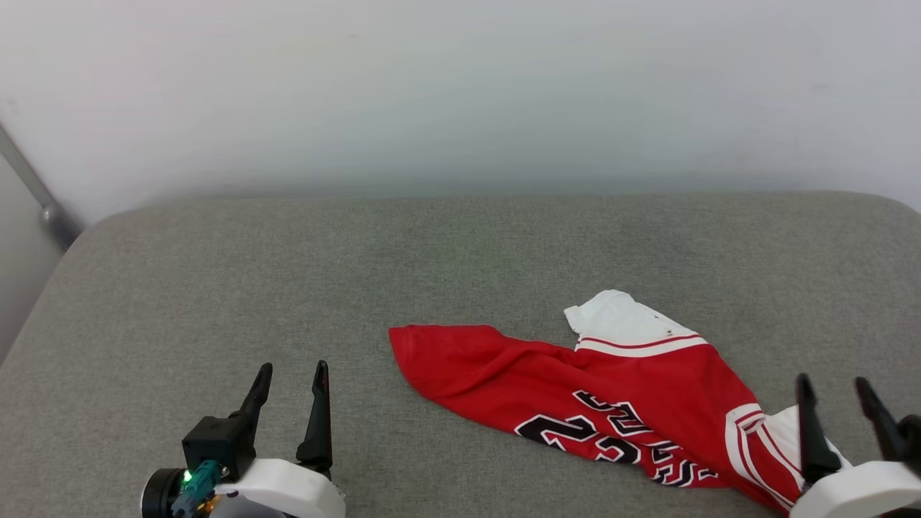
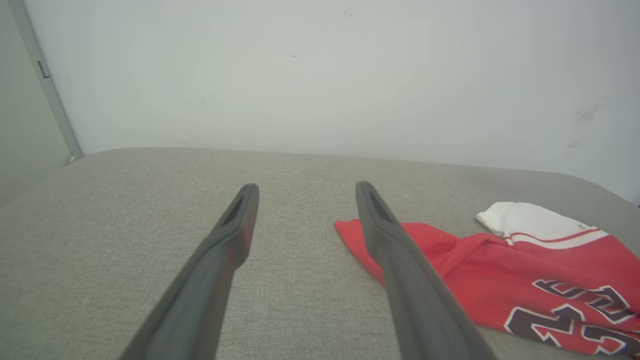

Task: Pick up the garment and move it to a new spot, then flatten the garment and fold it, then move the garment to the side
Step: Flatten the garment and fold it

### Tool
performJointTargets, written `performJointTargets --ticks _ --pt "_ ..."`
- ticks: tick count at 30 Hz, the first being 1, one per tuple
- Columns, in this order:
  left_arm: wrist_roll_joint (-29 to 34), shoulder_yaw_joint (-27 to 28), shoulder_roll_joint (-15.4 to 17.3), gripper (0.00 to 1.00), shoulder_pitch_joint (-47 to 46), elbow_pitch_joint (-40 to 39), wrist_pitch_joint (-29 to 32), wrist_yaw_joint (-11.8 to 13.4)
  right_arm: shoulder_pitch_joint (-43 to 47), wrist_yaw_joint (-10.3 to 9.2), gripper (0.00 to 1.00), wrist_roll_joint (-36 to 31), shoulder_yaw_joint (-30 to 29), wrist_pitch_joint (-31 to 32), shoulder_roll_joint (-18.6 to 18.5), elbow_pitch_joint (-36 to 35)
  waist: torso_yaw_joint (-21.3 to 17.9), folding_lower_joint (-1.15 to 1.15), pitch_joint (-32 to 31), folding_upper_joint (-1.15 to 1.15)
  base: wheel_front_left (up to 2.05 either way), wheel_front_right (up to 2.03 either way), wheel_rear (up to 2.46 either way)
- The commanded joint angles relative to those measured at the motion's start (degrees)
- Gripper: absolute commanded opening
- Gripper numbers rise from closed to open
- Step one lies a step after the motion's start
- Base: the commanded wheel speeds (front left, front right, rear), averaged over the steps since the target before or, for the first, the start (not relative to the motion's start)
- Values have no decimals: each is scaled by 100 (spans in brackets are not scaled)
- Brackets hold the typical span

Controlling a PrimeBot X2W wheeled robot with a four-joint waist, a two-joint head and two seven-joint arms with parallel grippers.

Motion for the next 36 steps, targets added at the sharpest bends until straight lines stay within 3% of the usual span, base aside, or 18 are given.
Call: performJointTargets --ticks 1,7,13,19,22,28,36 --pt "-42 8 -1 100 73 -11 18 27 165 -2 100 63 218 43 43 -212 9 1 -45 0 0 0 0" --pt "-52 -46 13 100 34 10 89 41 515 -3 100 172 778 201 89 -878 -5 1 -96 0 0 0 0" --pt "14 -300 58 100 -413 136 407 -178 581 -3 100 336 1037 329 87 -1246 -145 1 50 0 0 0 0" --pt "-83 -894 97 100 -1970 752 1601 -1052 234 -3 100 279 1301 363 89 -1404 -494 1 642 0 0 0 0" --pt "-183 -1189 91 100 -2586 1033 2177 -1272 86 -3 100 289 1357 334 89 -1416 -613 1 927 0 0 0 0" --pt "-519 -1938 142 100 -3573 1675 3242 -1406 -133 -3 100 371 1435 265 90 -1303 -800 1 1414 0 0 0 0" --pt "-1549 -3470 359 100 -4231 2375 4294 -1406 -317 -3 100 527 1500 120 89 -964 -1000 1 1630 0 0 0 0"
